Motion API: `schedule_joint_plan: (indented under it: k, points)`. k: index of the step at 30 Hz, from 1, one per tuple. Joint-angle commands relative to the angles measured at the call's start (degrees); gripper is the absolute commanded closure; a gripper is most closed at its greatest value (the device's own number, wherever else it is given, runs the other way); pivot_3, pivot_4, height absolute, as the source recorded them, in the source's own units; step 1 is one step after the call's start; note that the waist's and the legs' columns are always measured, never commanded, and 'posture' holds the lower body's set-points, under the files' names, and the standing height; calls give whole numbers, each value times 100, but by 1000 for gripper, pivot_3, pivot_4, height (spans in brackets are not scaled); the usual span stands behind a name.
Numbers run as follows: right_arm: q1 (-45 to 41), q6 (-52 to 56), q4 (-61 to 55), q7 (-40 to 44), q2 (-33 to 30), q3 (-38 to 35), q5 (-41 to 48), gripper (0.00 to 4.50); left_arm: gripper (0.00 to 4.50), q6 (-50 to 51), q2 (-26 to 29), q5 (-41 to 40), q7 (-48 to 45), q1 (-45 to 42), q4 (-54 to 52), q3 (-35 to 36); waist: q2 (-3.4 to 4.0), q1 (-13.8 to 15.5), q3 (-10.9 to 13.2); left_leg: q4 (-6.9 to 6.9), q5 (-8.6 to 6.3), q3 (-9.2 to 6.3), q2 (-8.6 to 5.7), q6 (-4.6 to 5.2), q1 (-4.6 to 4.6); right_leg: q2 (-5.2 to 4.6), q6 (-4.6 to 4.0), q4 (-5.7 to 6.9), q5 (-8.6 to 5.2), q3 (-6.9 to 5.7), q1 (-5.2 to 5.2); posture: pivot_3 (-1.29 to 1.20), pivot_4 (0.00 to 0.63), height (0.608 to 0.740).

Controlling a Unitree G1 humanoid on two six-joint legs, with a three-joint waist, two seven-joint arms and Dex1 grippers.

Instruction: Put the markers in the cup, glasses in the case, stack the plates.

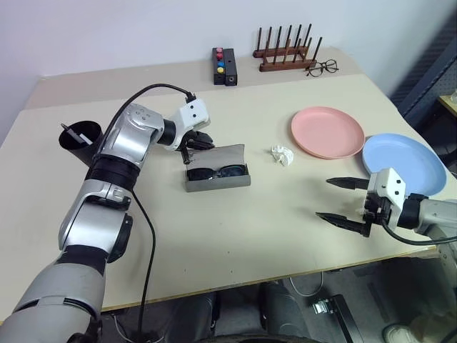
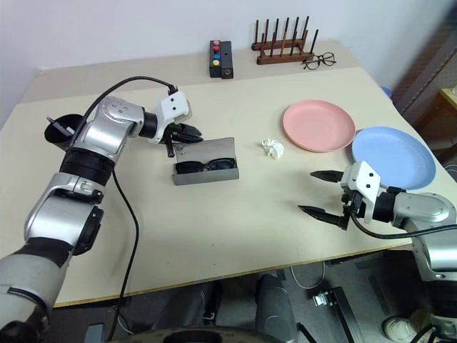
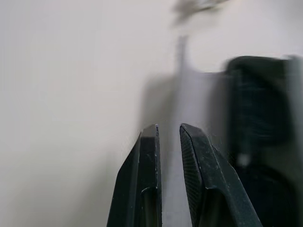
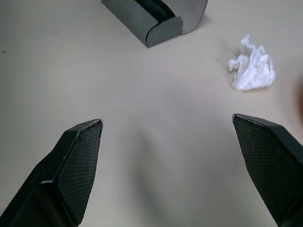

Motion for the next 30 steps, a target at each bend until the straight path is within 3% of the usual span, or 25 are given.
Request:
schedule_joint_plan:
  k: [1,7,15,22,30]
  points:
    - [-45,-69,-78,-3,33,-84,51,0,3818,-306,-250,243,589,-316,329,-93,-1,10,0,0,0,0,-1,0,0,-1,0,-1,0,0,1,0,150,740]
    - [48,-33,-149,-4,1,-166,86,0,3818,-617,-427,489,638,-382,693,-353,0,-21,0,-5,0,1,1,0,1,1,0,-1,0,0,-3,0,150,740]
    - [173,6,-242,-52,-12,-241,129,0,3818,-323,-18,234,-724,-507,536,-328,-1,-22,0,-3,0,2,1,0,0,0,0,0,0,0,-2,0,150,740]
    - [178,3,-152,-15,-19,-222,171,0,3818,302,412,-29,-1741,26,-643,-451,0,-8,0,-2,0,2,0,1,0,0,0,0,0,0,-2,0,150,740]
    - [199,-22,260,97,-140,-417,170,0,3818,1080,555,-82,-1830,964,-2099,-668,7,-11,-4,-2,-1,0,0,1,8,-1,0,0,0,2,8,0,150,740]
